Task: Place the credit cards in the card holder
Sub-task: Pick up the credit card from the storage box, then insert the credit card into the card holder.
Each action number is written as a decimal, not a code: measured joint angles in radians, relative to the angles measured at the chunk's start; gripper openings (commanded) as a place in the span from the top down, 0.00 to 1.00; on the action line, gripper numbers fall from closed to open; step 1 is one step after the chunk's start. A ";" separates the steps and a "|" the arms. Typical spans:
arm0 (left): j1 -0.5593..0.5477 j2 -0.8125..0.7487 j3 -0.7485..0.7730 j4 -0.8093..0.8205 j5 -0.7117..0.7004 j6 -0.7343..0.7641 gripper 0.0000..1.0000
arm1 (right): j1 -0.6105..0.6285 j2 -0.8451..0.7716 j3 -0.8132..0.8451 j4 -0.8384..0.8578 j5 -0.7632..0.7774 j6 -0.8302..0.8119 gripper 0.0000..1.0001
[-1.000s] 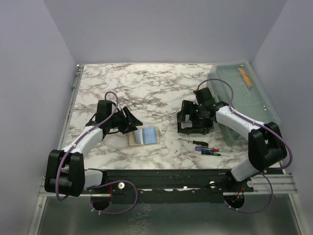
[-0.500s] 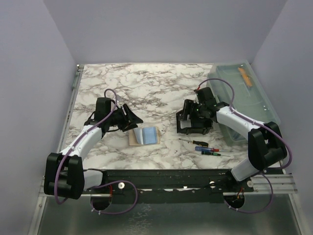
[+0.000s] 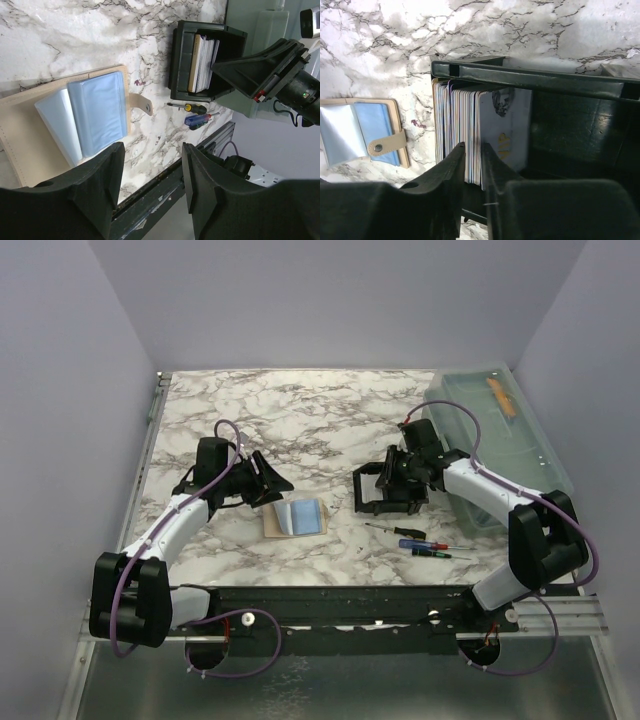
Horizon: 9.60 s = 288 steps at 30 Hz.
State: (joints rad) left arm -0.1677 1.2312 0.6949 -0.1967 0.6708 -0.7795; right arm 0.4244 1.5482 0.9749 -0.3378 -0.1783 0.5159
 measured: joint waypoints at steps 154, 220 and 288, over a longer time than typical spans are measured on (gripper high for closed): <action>-0.436 0.764 0.475 0.154 -0.174 -0.088 0.76 | -0.077 -0.028 -0.140 0.256 -0.239 0.055 0.28; -0.098 0.097 0.045 0.622 0.306 -0.432 0.33 | 0.103 -0.152 -0.064 0.775 -0.469 0.451 1.00; -0.019 0.340 0.095 -0.231 0.054 0.324 1.00 | 0.359 0.302 -0.020 0.435 -0.140 0.161 1.00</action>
State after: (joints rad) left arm -0.1867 1.5715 0.7895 -0.4274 0.7250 -0.4553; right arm 0.7834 1.8500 0.9546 0.0967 -0.3187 0.6765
